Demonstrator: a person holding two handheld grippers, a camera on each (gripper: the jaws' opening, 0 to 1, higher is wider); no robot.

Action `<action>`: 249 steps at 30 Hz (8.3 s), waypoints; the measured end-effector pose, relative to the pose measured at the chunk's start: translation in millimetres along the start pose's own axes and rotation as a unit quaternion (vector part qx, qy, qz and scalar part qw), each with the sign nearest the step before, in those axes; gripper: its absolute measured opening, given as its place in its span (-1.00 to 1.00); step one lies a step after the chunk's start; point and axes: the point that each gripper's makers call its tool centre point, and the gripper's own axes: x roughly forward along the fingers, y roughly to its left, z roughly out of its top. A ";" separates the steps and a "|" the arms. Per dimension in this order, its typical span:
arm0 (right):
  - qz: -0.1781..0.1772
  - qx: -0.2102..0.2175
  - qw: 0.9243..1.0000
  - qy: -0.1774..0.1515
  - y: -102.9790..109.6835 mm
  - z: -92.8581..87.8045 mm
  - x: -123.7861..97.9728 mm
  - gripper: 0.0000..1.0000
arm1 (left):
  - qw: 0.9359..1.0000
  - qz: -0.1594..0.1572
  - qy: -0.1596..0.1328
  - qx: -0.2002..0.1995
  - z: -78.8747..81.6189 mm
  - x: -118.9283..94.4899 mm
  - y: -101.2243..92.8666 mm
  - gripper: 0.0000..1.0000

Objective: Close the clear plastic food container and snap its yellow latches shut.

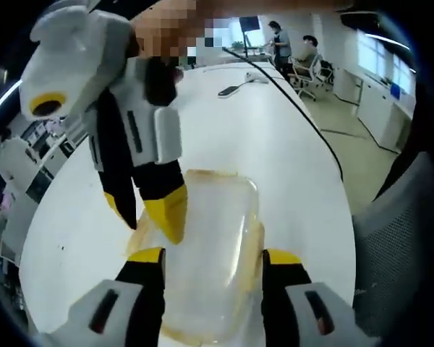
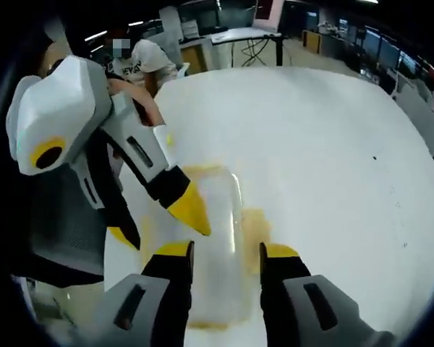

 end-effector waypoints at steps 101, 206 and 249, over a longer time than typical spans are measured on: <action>-0.211 0.136 0.936 -0.248 19.9 -3.0 -26.8 -0.22 | 0.993 0.003 -0.068 -0.094 7.8 -1.9 6.2 -0.03; -0.245 0.221 0.894 -0.303 44.8 -70.8 29.9 -0.18 | 0.934 0.136 -0.085 -0.318 -99.1 -2.4 3.8 -0.14; -0.261 0.249 0.888 -0.287 41.2 41.1 86.4 -0.24 | 0.949 0.112 -0.053 -0.290 -195.0 -72.5 49.4 -0.16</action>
